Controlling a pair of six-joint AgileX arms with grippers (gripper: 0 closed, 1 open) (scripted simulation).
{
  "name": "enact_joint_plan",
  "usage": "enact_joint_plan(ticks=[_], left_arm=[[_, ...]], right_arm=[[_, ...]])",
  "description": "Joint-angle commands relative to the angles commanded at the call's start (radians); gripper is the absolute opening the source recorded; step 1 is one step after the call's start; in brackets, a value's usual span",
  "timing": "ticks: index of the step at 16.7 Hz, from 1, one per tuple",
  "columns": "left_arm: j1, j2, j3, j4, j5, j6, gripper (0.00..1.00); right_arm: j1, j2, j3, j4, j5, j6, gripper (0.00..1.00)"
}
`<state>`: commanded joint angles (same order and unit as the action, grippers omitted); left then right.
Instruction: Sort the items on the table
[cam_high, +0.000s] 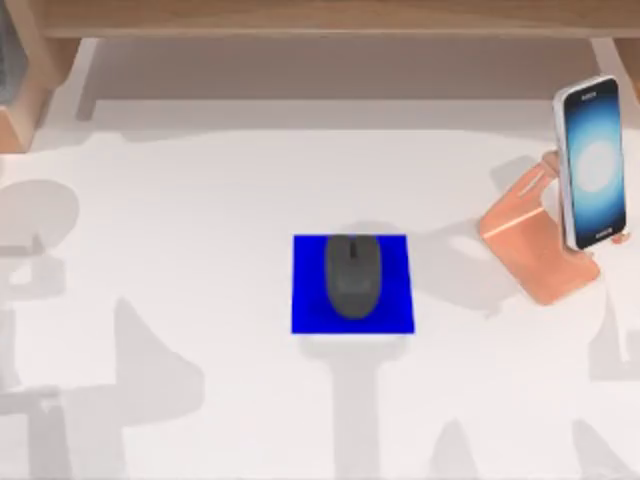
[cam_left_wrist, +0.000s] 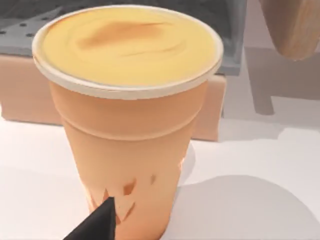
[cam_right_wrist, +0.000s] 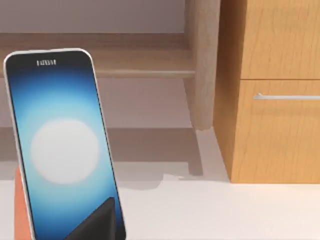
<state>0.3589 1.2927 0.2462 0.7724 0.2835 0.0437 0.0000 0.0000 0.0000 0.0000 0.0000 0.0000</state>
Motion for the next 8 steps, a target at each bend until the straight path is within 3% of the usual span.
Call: enact_joint_plan(ticks=[8], left_arm=[[0.130, 0.631, 0.213, 0.467, 0.187, 0.017, 1.00]], right_arm=[[0.000, 0.000, 0.000, 0.000, 0.000, 0.000, 1.00]])
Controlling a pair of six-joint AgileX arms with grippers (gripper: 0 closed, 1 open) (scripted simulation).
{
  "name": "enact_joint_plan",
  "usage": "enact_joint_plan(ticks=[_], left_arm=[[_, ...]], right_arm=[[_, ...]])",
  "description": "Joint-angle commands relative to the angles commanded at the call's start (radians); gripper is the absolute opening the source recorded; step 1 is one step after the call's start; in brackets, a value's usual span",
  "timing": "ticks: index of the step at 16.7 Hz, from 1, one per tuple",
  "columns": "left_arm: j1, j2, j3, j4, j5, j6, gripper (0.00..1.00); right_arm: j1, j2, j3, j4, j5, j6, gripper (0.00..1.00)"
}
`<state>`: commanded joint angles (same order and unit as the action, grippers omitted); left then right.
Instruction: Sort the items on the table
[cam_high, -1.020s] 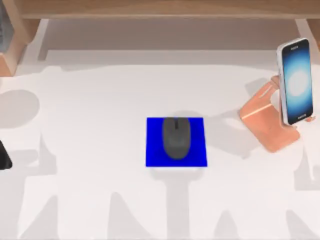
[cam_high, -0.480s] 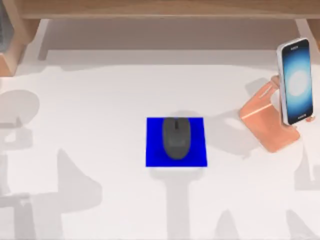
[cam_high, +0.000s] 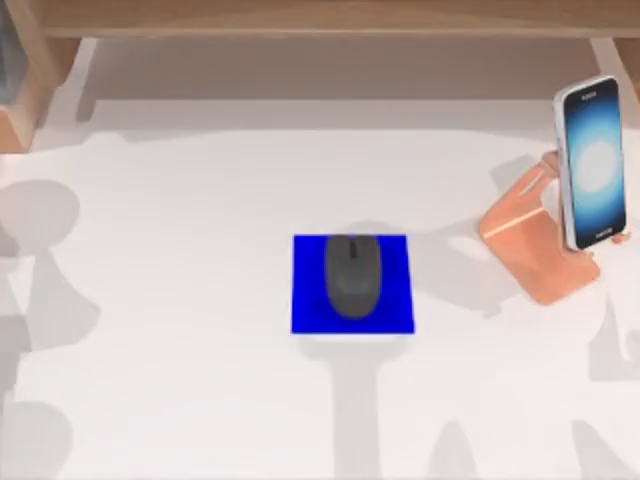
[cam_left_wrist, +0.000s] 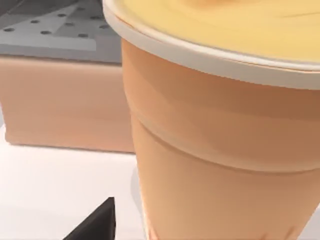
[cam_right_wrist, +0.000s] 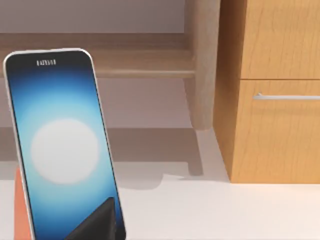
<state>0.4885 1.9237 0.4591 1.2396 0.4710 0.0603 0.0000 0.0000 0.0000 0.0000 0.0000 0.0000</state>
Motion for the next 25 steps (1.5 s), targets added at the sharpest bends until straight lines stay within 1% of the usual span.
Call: enact_joint_plan(ticks=[3, 6, 11, 17, 21, 25], left_arm=[[0.007, 0.114, 0.068, 0.116, 0.051, 0.002, 1.00], [0.007, 0.153, 0.095, 0.160, 0.071, 0.002, 1.00], [0.003, 0.152, 0.095, 0.156, 0.068, 0.002, 1.00], [-0.039, 0.206, 0.201, 0.111, 0.027, -0.004, 1.00], [-0.041, 0.209, 0.207, 0.109, 0.024, -0.005, 1.00], [-0.041, 0.209, 0.207, 0.109, 0.024, -0.005, 0.70]], right_arm=[[0.000, 0.000, 0.000, 0.000, 0.000, 0.000, 1.00], [0.000, 0.000, 0.000, 0.000, 0.000, 0.000, 1.00], [0.000, 0.000, 0.000, 0.000, 0.000, 0.000, 1.00], [0.000, 0.000, 0.000, 0.000, 0.000, 0.000, 1.00], [0.000, 0.000, 0.000, 0.000, 0.000, 0.000, 1.00], [0.000, 0.000, 0.000, 0.000, 0.000, 0.000, 1.00]])
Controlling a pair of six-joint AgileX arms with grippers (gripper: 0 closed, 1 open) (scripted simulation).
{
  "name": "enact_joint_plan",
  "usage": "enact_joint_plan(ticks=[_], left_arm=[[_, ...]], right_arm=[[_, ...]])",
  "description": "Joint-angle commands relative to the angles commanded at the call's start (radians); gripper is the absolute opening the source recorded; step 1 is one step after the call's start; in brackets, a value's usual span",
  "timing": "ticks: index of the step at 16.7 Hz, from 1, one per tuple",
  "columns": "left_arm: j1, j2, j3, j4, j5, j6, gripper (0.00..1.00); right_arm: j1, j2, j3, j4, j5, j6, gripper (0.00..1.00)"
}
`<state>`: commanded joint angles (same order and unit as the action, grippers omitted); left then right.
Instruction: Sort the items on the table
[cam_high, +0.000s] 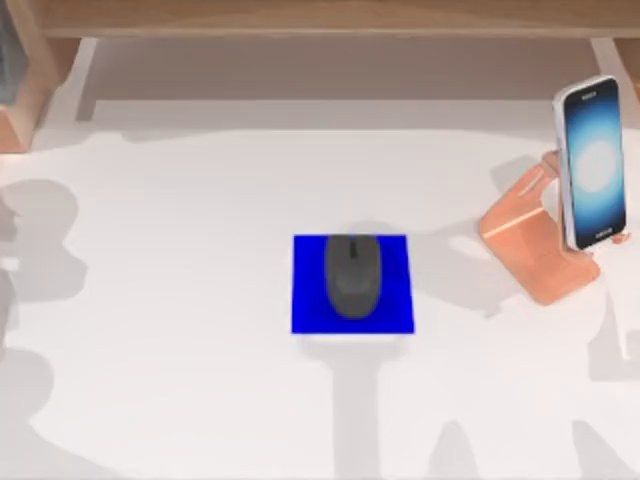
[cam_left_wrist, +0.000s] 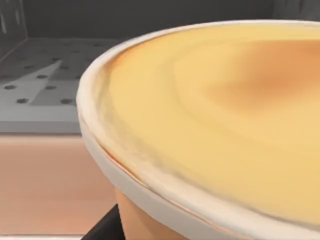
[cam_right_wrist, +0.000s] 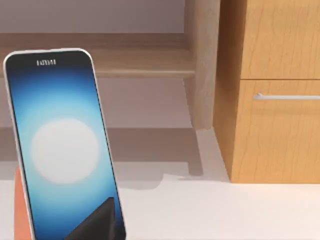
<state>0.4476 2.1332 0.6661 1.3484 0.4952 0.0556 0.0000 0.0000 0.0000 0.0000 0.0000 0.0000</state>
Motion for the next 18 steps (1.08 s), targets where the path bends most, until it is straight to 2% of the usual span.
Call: enact_joint_plan(ticks=[9, 18], left_arm=[[0.000, 0.000, 0.000, 0.000, 0.000, 0.000, 0.02], [0.002, -0.002, -0.001, 0.000, 0.000, 0.001, 0.00]], right_arm=[[0.000, 0.000, 0.000, 0.000, 0.000, 0.000, 1.00], [0.000, 0.000, 0.000, 0.000, 0.000, 0.000, 1.00]])
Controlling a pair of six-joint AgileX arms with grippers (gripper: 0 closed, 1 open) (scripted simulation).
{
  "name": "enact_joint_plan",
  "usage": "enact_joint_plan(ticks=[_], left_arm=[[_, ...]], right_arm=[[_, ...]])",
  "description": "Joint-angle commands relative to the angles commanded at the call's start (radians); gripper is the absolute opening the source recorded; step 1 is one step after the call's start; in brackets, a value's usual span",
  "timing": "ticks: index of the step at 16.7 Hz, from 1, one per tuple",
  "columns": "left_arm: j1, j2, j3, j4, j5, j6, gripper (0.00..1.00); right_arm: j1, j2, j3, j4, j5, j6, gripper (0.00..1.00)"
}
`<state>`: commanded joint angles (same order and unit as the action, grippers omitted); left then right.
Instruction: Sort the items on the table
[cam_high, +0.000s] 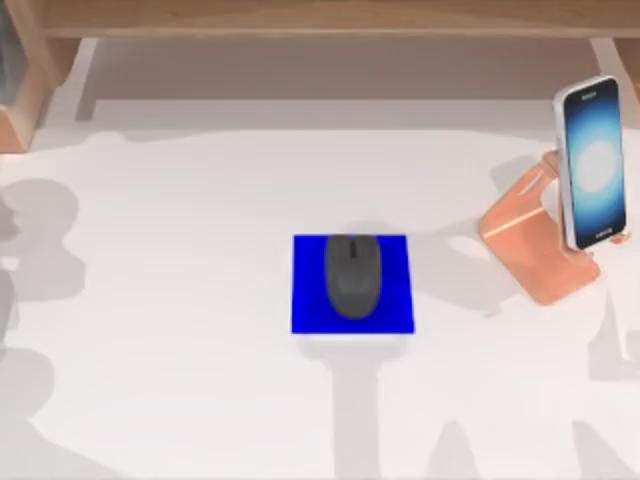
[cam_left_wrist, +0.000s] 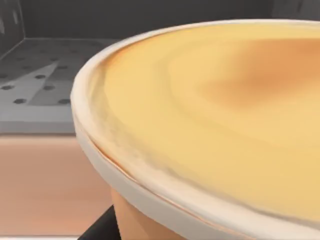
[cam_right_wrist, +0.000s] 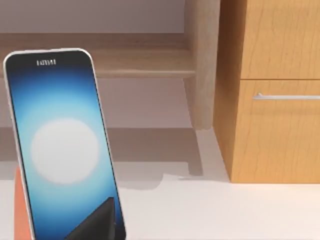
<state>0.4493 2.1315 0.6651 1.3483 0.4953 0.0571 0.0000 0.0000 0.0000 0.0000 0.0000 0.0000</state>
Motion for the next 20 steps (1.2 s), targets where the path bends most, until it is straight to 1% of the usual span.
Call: enact_joint_plan(ticks=[5, 9, 12, 15, 17, 20], left_arm=[[0.000, -0.043, -0.002, -0.042, 0.000, 0.000, 0.00], [0.000, -0.041, -0.001, -0.041, -0.001, 0.002, 0.00], [-0.049, -0.071, 0.024, -0.059, 0.013, -0.007, 0.00], [-0.178, -0.097, 0.051, -0.134, 0.035, -0.024, 0.00], [-0.305, -0.104, 0.085, -0.199, 0.037, -0.036, 0.00], [-0.517, -0.102, 0.167, -0.300, 0.010, -0.052, 0.00]], right_arm=[[0.000, 0.000, 0.000, 0.000, 0.000, 0.000, 1.00], [0.000, 0.000, 0.000, 0.000, 0.000, 0.000, 1.00], [0.000, 0.000, 0.000, 0.000, 0.000, 0.000, 1.00], [0.000, 0.000, 0.000, 0.000, 0.000, 0.000, 1.00], [0.000, 0.000, 0.000, 0.000, 0.000, 0.000, 1.00], [0.000, 0.000, 0.000, 0.000, 0.000, 0.000, 1.00]])
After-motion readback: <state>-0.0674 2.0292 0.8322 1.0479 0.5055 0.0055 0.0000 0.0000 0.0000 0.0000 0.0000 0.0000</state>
